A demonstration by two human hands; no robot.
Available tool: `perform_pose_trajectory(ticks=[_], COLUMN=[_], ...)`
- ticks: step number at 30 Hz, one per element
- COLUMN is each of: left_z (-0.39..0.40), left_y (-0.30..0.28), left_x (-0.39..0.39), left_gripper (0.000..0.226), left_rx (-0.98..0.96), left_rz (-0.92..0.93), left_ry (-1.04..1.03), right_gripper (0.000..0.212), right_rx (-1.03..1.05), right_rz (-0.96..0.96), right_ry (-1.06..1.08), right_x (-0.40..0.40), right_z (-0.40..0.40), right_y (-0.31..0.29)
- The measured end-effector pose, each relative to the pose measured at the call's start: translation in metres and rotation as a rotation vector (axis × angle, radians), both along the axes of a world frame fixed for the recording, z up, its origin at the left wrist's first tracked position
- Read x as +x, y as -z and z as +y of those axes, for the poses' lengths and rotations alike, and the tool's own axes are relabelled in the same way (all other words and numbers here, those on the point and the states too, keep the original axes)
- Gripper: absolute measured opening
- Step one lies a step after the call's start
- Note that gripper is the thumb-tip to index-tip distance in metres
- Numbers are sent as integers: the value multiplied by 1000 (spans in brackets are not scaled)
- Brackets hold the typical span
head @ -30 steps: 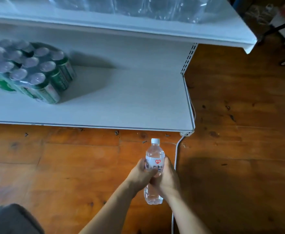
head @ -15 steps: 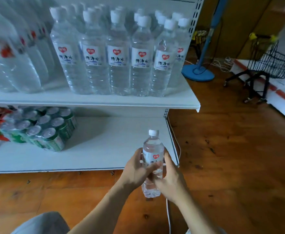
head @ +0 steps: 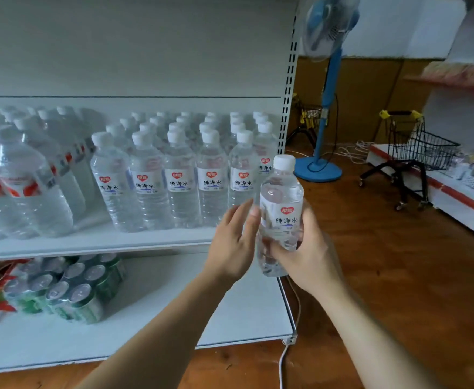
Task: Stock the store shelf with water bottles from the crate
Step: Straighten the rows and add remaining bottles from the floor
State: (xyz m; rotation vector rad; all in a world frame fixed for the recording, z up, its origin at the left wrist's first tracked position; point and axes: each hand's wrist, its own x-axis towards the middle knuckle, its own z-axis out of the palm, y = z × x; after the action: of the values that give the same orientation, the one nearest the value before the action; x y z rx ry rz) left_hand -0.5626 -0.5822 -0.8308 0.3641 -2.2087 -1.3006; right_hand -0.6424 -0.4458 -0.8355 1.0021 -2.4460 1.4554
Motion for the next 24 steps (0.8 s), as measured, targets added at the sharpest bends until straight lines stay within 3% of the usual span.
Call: perform_pose_trajectory(ticks=[3, 9, 24], left_z=[-16, -23, -32], left_y=[-9, -2, -1], left_x=[-12, -21, -19], left_gripper=[57, 62, 69], left_rx=[-80, -137, -217], left_rz=[-151, -329, -372], left_ry=[-51, -12, -40], right_gripper=[78, 87, 71], right_rx=[-57, -3, 110], right_rz=[79, 32, 3], right_ry=[31, 69, 82], right_x=[-23, -62, -92], right_z=[-14, -51, -82], right_y=[-17, -10, 3])
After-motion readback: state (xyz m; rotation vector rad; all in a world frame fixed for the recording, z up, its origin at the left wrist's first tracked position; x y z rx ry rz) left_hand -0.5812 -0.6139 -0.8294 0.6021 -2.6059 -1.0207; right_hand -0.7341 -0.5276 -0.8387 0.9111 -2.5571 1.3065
